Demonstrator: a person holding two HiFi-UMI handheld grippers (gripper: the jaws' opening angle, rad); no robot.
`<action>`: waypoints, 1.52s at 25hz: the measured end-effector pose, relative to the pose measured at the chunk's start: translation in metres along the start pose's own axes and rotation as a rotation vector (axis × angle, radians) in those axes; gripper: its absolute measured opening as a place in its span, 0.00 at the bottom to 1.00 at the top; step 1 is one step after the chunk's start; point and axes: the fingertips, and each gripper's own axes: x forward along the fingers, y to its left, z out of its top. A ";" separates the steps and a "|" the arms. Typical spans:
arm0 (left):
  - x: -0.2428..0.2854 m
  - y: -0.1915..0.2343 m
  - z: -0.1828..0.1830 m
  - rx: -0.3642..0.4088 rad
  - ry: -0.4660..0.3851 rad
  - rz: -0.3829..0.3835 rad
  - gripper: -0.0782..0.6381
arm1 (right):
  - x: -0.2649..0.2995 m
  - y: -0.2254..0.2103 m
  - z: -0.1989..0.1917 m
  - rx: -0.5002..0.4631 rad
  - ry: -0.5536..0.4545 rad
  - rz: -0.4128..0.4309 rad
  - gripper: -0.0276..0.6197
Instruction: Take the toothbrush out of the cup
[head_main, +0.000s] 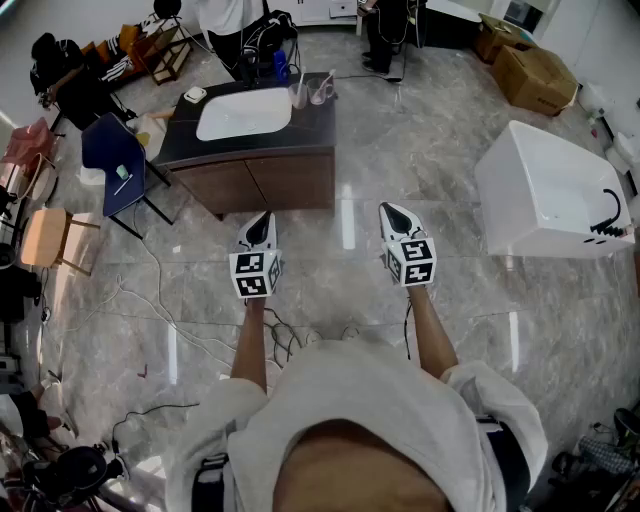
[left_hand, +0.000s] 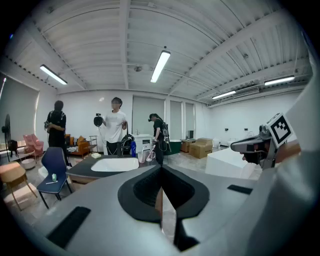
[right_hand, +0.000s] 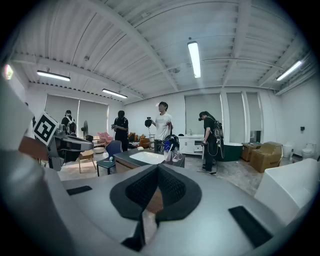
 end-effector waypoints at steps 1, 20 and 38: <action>0.001 0.000 0.000 0.001 0.001 -0.001 0.15 | 0.001 -0.001 -0.001 0.002 0.002 -0.001 0.06; 0.010 -0.030 -0.001 0.004 0.013 0.045 0.15 | -0.002 -0.035 -0.008 0.011 -0.037 0.027 0.06; 0.064 -0.031 -0.009 -0.026 0.031 0.066 0.15 | 0.048 -0.065 -0.009 -0.012 -0.016 0.077 0.06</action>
